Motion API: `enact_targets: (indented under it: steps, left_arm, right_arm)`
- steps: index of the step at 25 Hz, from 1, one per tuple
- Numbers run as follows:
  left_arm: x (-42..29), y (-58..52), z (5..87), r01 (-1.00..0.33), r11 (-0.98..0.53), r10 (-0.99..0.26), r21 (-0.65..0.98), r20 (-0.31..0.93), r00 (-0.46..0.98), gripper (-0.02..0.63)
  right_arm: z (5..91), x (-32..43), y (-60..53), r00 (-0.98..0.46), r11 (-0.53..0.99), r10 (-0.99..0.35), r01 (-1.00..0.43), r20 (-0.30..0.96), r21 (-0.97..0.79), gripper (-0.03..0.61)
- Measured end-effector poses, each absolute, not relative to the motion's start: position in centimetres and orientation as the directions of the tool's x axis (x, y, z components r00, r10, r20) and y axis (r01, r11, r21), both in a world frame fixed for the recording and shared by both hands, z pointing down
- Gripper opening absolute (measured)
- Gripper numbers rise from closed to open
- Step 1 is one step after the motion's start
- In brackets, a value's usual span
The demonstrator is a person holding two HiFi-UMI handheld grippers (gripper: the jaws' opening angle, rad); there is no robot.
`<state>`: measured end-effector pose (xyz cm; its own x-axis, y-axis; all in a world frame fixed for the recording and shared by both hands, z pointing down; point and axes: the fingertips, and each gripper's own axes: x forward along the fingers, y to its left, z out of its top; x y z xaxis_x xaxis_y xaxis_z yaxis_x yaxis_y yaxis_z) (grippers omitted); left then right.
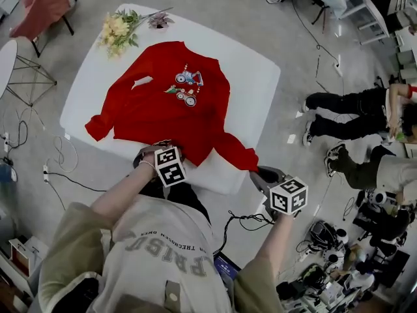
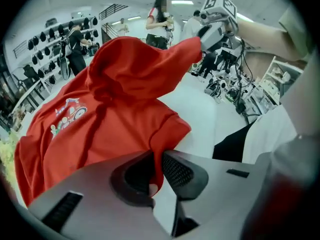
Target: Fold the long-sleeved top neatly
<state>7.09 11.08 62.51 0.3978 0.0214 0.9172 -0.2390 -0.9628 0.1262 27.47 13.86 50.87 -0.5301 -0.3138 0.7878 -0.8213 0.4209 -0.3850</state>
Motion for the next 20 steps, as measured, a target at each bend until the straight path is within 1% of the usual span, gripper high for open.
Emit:
enact_targets:
  steps: [2, 4, 7, 10, 12, 15, 16, 18, 20]
  left_arm:
    - [6.3, 12.6, 61.8, -0.218, -0.962, 0.068, 0.166, 0.915, 0.399, 0.041]
    - [5.3, 14.6, 61.0, -0.186, -0.964, 0.106, 0.192, 0.913, 0.395, 0.032]
    - [3.8, 17.9, 60.7, -0.17, -0.956, 0.159, 0.239, 0.908, 0.388, 0.032]
    - [2.6, 20.5, 61.9, -0.185, -0.946, 0.182, 0.266, 0.909, 0.375, 0.034]
    - [2.0, 21.0, 61.8, -0.21, -0.945, 0.154, 0.25, 0.909, 0.387, 0.04]
    - [1.1, 20.2, 60.4, -0.278, -0.928, 0.106, 0.25, 0.889, 0.445, 0.161]
    - [0.7, 19.5, 59.5, -0.313, -0.916, 0.078, 0.25, 0.878, 0.473, 0.178]
    - [-0.3, 17.2, 57.8, -0.395, -0.885, 0.0, 0.245, 0.85, 0.526, 0.195]
    - [-1.4, 14.5, 56.3, -0.477, -0.845, -0.085, 0.24, 0.821, 0.565, 0.201]
  right_arm:
    - [49.6, 27.8, 14.2, -0.514, 0.414, -0.348, -0.835, 0.784, -0.363, 0.06]
    - [48.1, 28.0, 14.1, -0.478, 0.439, -0.384, -0.847, 0.79, -0.299, 0.06]
    - [45.4, 27.8, 12.9, -0.414, 0.52, -0.437, -0.841, 0.799, -0.152, 0.06]
    - [43.1, 25.6, 10.8, -0.396, 0.626, -0.46, -0.779, 0.795, -0.025, 0.06]
    - [42.4, 22.8, 8.8, -0.411, 0.71, -0.447, -0.703, 0.794, 0.036, 0.06]
    - [42.4, 16.7, 5.7, -0.494, 0.82, -0.392, -0.57, 0.776, 0.051, 0.06]
    - [42.7, 14.4, 4.9, -0.528, 0.851, -0.361, -0.524, 0.768, 0.04, 0.06]
    - [44.1, 10.3, 3.9, -0.58, 0.903, -0.285, -0.429, 0.763, 0.011, 0.06]
    - [46.3, 6.8, 3.6, -0.598, 0.944, -0.195, -0.329, 0.778, -0.017, 0.06]
